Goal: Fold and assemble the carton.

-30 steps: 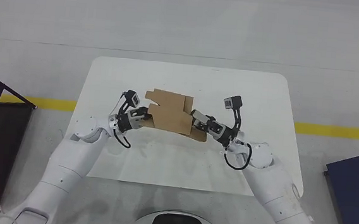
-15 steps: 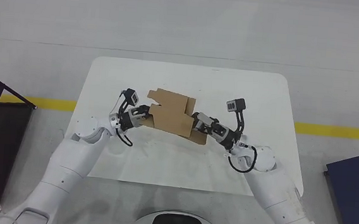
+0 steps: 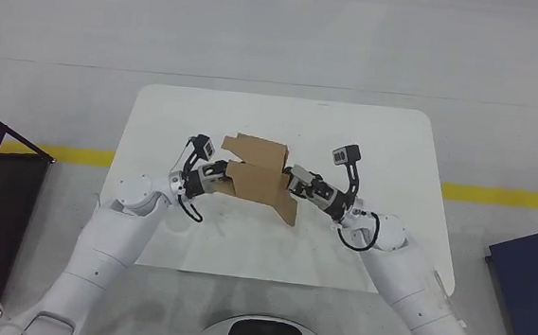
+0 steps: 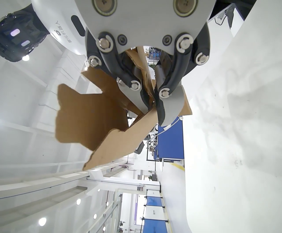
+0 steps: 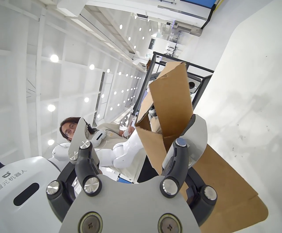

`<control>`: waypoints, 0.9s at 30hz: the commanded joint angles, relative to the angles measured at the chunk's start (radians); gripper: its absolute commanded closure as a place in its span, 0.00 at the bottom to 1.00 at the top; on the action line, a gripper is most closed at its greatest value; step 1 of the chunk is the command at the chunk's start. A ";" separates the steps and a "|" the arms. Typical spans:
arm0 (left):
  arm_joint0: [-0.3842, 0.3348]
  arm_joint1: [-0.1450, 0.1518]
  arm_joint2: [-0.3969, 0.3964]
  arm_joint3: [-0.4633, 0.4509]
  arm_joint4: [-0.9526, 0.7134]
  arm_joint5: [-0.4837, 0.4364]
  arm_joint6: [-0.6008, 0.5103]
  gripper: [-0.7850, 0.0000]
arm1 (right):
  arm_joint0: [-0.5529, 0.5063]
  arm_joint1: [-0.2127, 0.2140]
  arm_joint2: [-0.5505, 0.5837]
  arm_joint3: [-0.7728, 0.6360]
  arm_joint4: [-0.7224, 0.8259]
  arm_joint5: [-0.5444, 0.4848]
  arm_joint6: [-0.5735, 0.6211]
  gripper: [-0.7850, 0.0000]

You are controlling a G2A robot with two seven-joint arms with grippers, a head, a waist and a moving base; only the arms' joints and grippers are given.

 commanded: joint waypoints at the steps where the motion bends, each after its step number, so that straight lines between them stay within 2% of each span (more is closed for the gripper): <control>1: 0.001 0.001 -0.007 0.005 -0.003 -0.003 -0.001 1.00 | 0.008 0.000 0.004 0.014 0.000 -0.004 -0.003 0.07; 11: 0.013 0.006 -0.035 0.016 -0.014 -0.004 -0.012 1.00 | -0.024 0.011 0.082 -0.020 -0.048 -0.048 -0.111 0.07; 17: 0.010 0.005 -0.033 0.015 -0.030 0.001 -0.039 1.00 | -0.038 0.012 0.075 -0.070 -0.052 -0.073 -0.082 0.07; 24: 0.004 0.004 -0.030 0.015 -0.038 0.000 -0.066 1.00 | 0.042 0.001 0.007 0.017 -0.093 -0.032 -0.013 0.04; 27: 0.003 0.005 -0.031 0.017 -0.035 0.001 -0.075 1.00 | 0.096 -0.009 -0.021 0.096 -0.108 -0.039 -0.010 0.07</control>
